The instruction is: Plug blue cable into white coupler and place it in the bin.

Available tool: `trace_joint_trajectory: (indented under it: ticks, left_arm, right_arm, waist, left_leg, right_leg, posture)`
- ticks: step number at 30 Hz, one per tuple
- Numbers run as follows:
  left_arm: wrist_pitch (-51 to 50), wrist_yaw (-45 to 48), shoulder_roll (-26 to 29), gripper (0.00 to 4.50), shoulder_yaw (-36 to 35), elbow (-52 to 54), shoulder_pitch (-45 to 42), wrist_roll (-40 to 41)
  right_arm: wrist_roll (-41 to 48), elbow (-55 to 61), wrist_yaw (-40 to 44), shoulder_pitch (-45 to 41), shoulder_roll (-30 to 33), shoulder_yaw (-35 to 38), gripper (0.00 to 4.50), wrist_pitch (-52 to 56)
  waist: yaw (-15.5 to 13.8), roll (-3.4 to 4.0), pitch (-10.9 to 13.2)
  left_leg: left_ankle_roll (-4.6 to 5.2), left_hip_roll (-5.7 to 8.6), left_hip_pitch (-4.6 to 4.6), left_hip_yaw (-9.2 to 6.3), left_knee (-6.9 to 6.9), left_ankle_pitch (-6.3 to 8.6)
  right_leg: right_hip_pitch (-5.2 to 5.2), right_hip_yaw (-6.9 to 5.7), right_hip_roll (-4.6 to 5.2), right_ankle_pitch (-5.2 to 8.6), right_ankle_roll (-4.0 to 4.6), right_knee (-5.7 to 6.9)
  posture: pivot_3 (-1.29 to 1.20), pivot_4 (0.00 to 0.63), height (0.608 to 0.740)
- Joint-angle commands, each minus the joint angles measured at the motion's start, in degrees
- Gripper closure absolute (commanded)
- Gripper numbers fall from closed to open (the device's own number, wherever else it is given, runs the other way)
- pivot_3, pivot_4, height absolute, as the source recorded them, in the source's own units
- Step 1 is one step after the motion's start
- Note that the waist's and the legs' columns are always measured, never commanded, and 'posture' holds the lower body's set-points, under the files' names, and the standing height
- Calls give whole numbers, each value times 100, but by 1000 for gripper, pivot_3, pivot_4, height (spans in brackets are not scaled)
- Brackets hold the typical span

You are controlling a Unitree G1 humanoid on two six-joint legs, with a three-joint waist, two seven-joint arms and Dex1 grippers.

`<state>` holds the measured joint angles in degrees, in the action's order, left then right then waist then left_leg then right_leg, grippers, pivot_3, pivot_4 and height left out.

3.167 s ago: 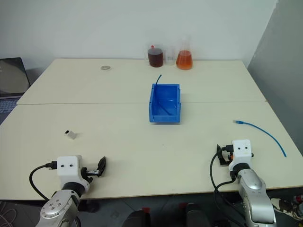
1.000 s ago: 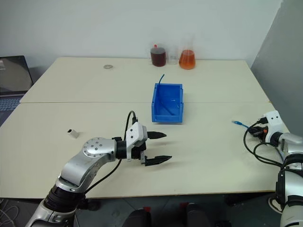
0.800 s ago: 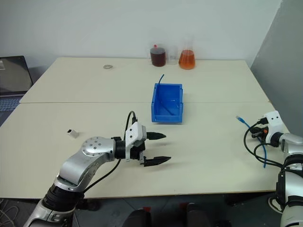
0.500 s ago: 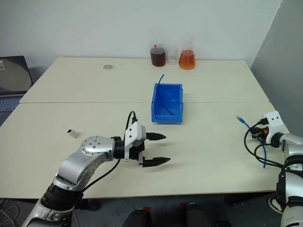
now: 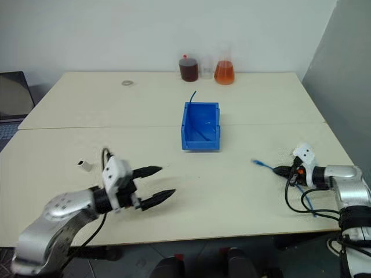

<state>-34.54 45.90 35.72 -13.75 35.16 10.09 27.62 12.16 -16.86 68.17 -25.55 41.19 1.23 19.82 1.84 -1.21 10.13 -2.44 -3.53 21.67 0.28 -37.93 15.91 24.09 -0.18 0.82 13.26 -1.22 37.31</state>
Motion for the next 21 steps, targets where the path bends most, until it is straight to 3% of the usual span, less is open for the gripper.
trace_joint_trajectory:
  ticks: [1,5,10,15,21]
  left_arm:
    - [241,-213,-257,0,-472,886,1235,41]
    - [641,-582,-699,0,-475,1380,2312,-222]
    - [1213,-1237,-1476,0,-269,1485,3151,-666]
    - [1658,-1496,-1781,0,51,1335,3457,-1014]
    - [1749,-1759,-1876,0,132,1282,3322,-1086]
  right_arm:
    - [203,1251,-328,-150,-591,-489,4476,447]
    - [-210,1468,-674,-421,-1362,-1258,4476,223]
    - [-791,671,-1131,-1155,-2442,-2173,4476,-180]
    - [-1457,-410,-1297,-1713,-2877,-2792,4476,-856]
    - [-1492,-978,-1196,-1922,-3108,-2749,4476,-832]
  waist:
    - [10,-2,-1]
    - [11,-8,1]
    - [-116,-12,0]
    - [-103,-22,-6]
    - [-73,-22,-6]
  left_leg:
    - [0,-2,-2,0,0,0]
    - [0,-3,-7,2,2,0]
    - [-3,6,4,-9,-8,-2]
    - [-3,6,4,-10,-6,-1]
    - [-2,2,7,-16,-4,-1]
  right_leg:
    - [1,0,-1,0,0,0]
    - [2,2,-2,4,7,3]
    - [7,-3,1,26,48,19]
    - [12,-4,0,31,57,30]
    - [17,-13,-3,37,68,39]
  posture:
    - [0,150,740]
    - [0,150,740]
    - [0,150,740]
    - [0,150,740]
    - [0,150,740]
